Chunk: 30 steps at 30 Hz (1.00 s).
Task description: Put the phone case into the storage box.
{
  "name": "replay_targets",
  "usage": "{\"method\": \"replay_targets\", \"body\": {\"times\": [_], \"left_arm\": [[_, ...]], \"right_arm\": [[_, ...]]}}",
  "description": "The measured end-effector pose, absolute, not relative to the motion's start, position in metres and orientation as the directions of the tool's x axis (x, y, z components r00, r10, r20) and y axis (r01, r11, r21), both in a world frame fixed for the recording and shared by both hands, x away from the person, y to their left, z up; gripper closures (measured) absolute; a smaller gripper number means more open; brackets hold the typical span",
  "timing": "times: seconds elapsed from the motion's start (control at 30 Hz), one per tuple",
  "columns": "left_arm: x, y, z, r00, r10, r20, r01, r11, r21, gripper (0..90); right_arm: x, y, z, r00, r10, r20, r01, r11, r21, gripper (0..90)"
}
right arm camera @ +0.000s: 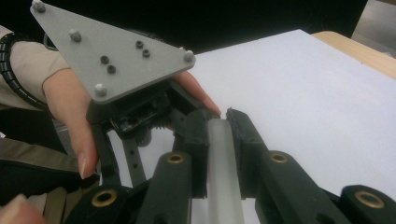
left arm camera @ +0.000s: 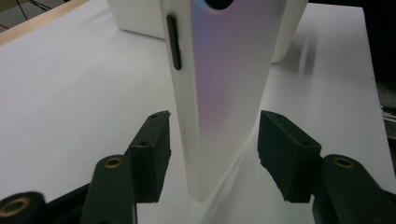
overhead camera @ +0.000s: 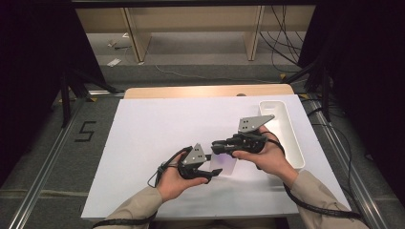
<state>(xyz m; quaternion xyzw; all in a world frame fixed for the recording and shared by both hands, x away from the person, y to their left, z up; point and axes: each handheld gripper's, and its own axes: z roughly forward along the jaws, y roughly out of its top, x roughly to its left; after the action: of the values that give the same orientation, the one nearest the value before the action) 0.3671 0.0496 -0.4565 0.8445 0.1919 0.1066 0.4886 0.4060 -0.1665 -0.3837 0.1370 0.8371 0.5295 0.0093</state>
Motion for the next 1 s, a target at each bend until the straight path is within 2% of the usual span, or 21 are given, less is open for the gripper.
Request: {"method": "replay_targets", "body": {"times": [0.37, 1.0], "left_arm": [[0.3677, 0.0514, -0.4543, 0.909, 0.416, -0.015, 0.213, -0.435, 0.875, 59.9], [0.37, 0.0581, -0.4486, 0.927, 0.375, -0.036, 0.213, -0.443, 0.871, 72.5]], "right_arm": [[0.4058, -0.1663, -0.3838, -0.963, 0.227, 0.143, 0.226, 0.397, 0.89, 79.9], [0.4058, -0.1664, -0.3825, -0.97, 0.178, 0.163, 0.221, 0.384, 0.896, 78.5]]}}
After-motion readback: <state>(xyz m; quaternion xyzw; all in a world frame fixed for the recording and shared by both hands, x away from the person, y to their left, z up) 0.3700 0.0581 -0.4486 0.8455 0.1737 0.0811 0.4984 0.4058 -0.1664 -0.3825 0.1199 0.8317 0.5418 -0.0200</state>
